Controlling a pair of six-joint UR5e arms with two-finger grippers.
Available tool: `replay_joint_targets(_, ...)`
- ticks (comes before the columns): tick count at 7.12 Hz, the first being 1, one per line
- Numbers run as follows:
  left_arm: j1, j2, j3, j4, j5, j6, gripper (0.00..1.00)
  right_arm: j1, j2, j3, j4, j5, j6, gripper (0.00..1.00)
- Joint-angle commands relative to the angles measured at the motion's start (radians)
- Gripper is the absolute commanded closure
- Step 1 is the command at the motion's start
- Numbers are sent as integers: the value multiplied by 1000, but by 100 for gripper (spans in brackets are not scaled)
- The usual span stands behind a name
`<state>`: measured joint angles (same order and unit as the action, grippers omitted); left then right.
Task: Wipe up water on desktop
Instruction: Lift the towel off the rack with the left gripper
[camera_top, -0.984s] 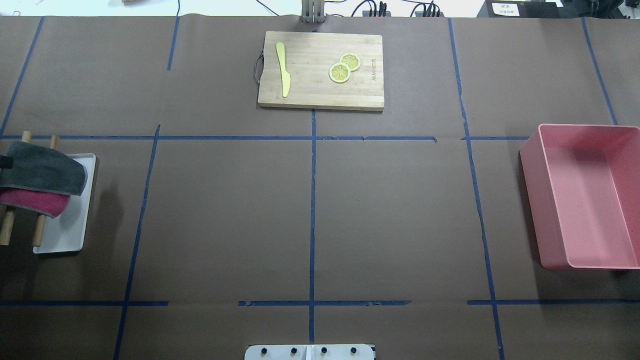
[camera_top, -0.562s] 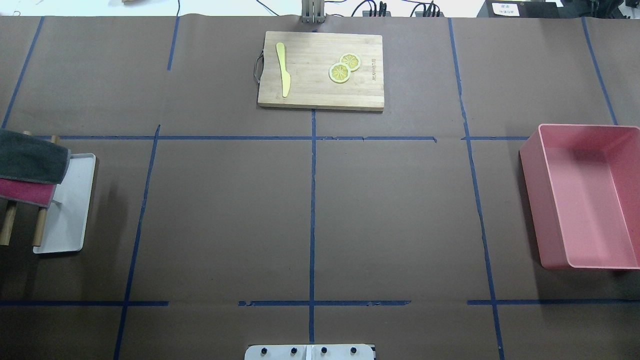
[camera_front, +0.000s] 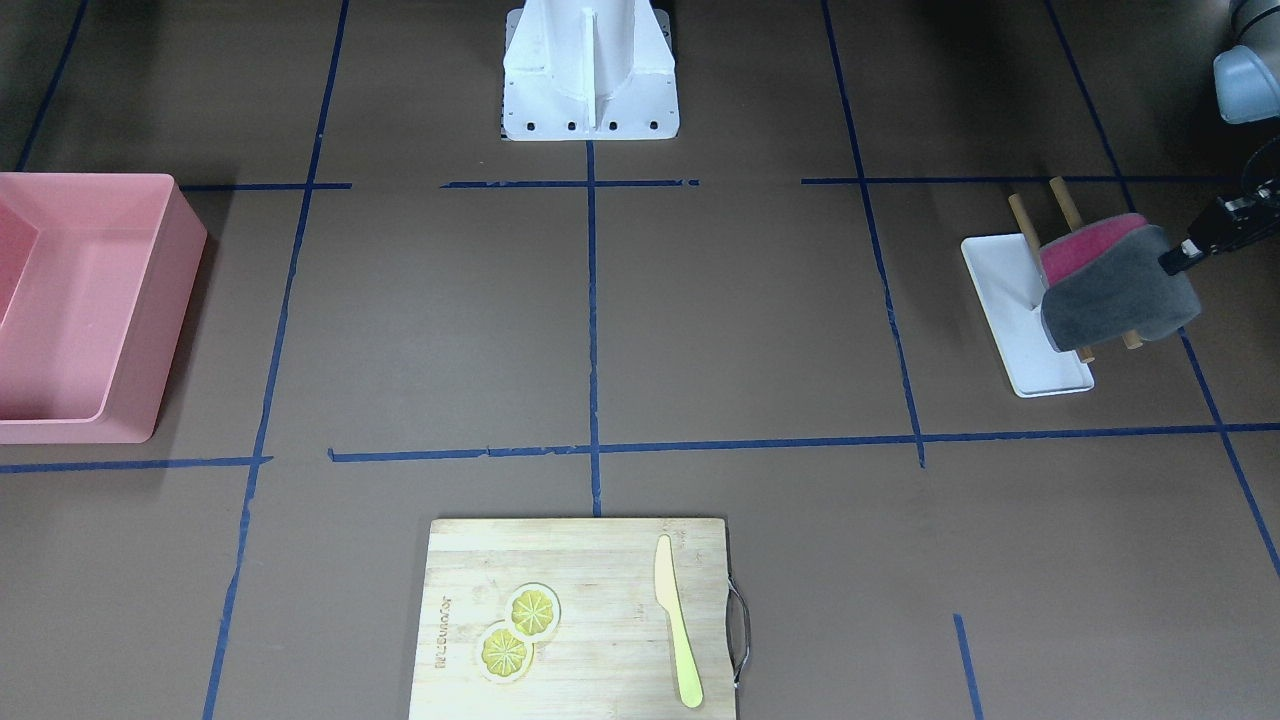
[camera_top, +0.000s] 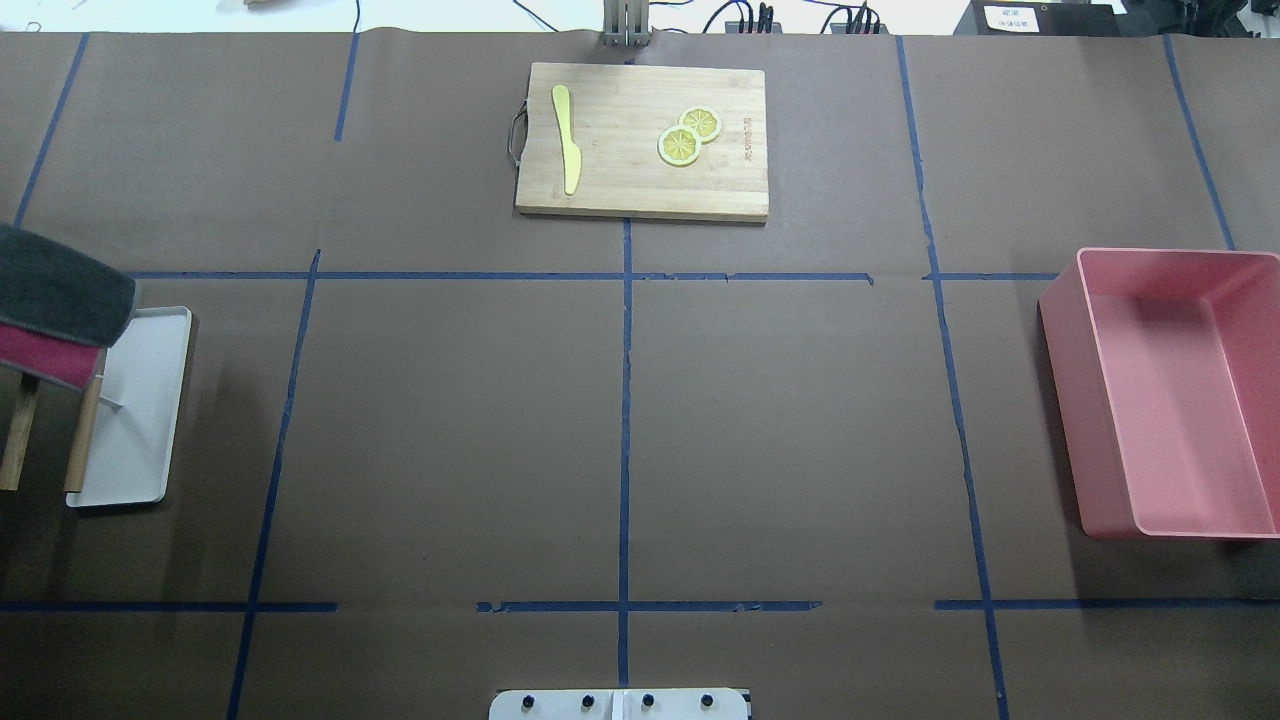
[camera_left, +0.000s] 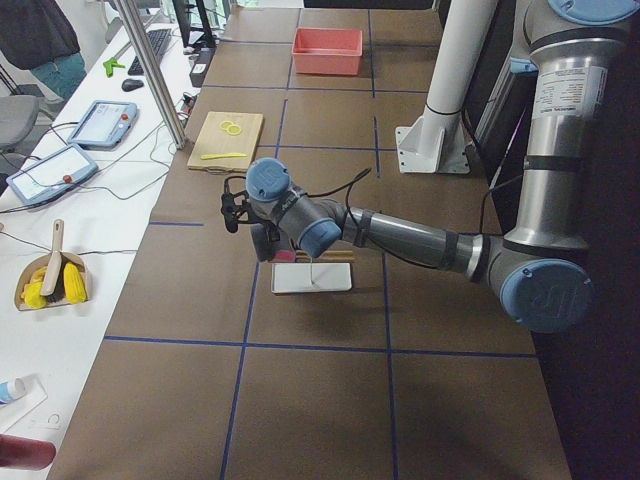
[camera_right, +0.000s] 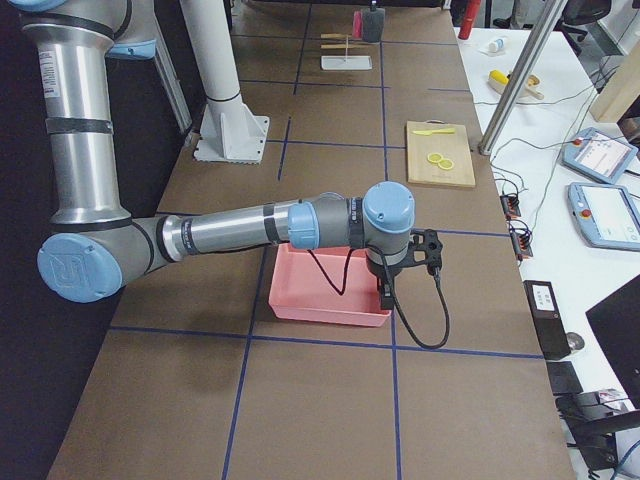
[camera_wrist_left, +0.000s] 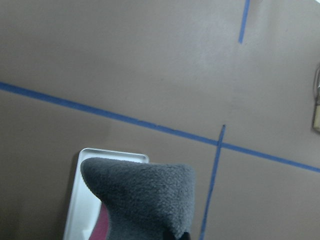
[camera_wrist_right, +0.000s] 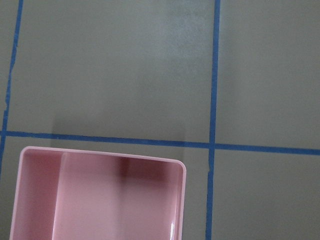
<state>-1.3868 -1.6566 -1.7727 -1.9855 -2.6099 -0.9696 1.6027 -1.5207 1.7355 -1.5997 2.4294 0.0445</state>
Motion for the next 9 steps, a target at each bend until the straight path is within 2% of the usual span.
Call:
replay_joint_targets(1,-14,-154,-117,349,11,-4,97,-65,2,16,178,-6,119,0)
replay_joint_targets(2,-14,-219,-135,458,13,-32,97,-102,7,19,281,-7,234,0)
replay_joint_targets(3,-8,-245,-137,471,30,-103,97,-166,23,21,426,-9,405,0)
replay_joint_targets(4,21,-305,-137,473,130,-204,97,-234,57,21,554,-33,596,0)
replay_joint_targets(5,93,-322,-140,467,175,-306,97,-310,92,22,667,-85,788,0)
replay_joint_targets(6,160,-356,-142,461,235,-398,97,-411,144,29,757,-195,960,0)
replay_joint_targets(7,205,-374,-154,452,244,-494,97,-519,184,47,817,-320,1086,0)
replay_joint_targets(9,244,-408,-140,325,255,-756,97,-737,269,105,856,-583,1098,0)
